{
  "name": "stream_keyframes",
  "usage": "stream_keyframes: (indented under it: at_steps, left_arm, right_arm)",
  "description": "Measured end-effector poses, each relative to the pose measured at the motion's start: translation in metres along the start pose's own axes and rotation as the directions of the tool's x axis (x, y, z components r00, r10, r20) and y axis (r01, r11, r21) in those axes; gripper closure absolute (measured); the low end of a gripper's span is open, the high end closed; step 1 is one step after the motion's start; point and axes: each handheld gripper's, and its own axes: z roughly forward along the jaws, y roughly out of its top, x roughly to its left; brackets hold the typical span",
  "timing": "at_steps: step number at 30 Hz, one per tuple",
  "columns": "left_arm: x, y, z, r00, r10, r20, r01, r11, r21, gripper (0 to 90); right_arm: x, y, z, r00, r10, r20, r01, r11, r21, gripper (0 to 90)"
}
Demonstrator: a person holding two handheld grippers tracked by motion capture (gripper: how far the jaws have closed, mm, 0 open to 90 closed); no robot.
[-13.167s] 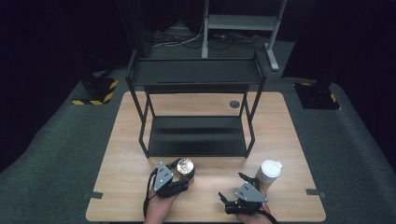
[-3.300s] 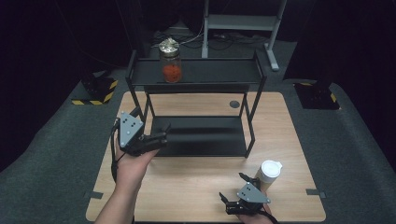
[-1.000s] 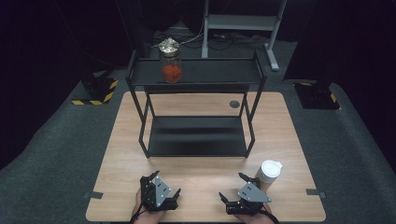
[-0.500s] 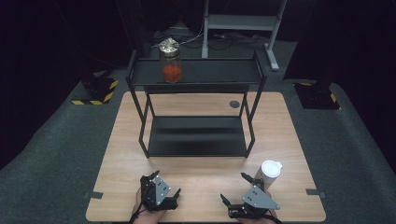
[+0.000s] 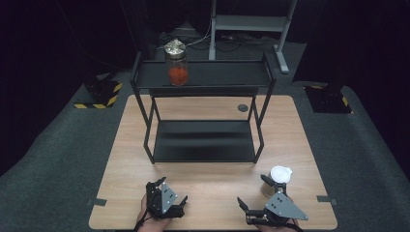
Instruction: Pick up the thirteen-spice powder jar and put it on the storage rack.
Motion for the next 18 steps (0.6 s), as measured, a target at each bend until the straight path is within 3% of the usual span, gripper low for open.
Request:
stream_keyframes:
  at_steps: [11,18]
  left_arm:
    - [0.000,0.000,0.000,0.9998,0.019,0.008,-0.019,0.9998,0.000,0.8]
    - [0.002,-0.001,0.000,0.9998,0.009,0.016,-0.009,0.9999,-0.005,0.7]
  right_arm:
    - [-0.014,-0.002,-0.012,0.9965,0.014,0.083,-0.013,1.000,-0.009,0.0]
    - [-0.018,-0.005,-0.017,0.9913,0.030,0.128,-0.027,0.999,-0.020,0.0]
